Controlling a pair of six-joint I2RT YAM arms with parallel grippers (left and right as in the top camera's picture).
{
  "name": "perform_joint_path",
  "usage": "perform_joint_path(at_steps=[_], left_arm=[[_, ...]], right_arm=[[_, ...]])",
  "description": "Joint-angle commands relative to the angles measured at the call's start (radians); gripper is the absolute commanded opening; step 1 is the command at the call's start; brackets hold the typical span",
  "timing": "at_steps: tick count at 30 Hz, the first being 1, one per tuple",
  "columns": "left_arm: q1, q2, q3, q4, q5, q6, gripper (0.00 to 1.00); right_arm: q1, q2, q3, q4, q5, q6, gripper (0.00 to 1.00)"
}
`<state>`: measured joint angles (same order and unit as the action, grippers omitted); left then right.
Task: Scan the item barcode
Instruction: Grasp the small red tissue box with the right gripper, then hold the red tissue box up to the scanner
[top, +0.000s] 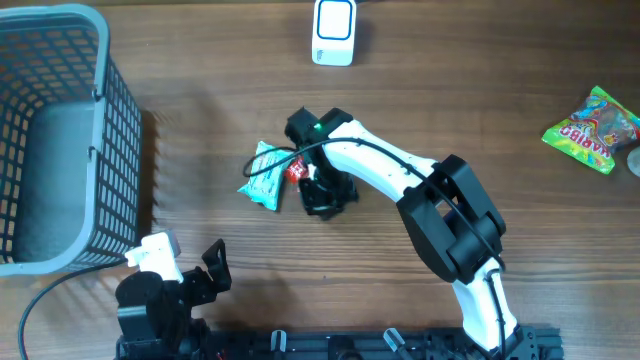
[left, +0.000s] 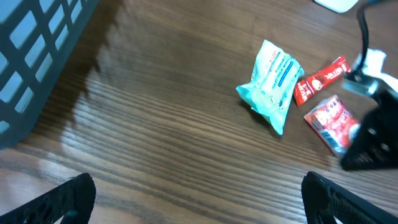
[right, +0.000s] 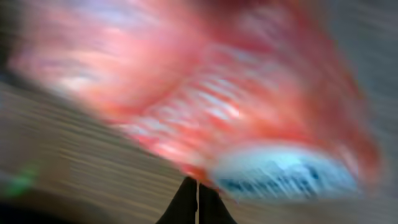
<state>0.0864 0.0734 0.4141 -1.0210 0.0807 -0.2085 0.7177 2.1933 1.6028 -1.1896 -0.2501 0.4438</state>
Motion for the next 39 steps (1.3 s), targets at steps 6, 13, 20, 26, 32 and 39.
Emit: perform_joint_path(at_steps=[6, 13, 20, 26, 32, 39], left_arm=[[0.005, -0.007, -0.004, 0.003, 0.015, -0.009, 1.0], [0.005, -0.007, -0.004, 0.003, 0.015, -0.009, 1.0], [0.005, -0.007, -0.004, 0.003, 0.015, -0.009, 1.0], [0.005, -0.007, -0.004, 0.003, 0.015, -0.009, 1.0], [0.005, -0.007, -0.004, 0.003, 0.016, -0.009, 1.0], [0.005, -0.007, -0.004, 0.003, 0.015, -0.009, 1.0]], right_arm=[[-0.025, -0.026, 0.06, -0.076, 0.025, -0.047, 0.22], [-0.025, -0.106, 0.093, -0.077, 0.004, 0.237, 1.0], [-0.025, -0.038, -0.002, 0.148, 0.036, 0.45, 1.0], [-0.026, -0.018, -0.002, 0.214, 0.15, 0.509, 1.0], [-0.042, 0.004, -0.002, 0.217, 0.19, 0.536, 0.97], [-0.044, 0.023, -0.002, 0.264, 0.225, 0.504, 0.62]])
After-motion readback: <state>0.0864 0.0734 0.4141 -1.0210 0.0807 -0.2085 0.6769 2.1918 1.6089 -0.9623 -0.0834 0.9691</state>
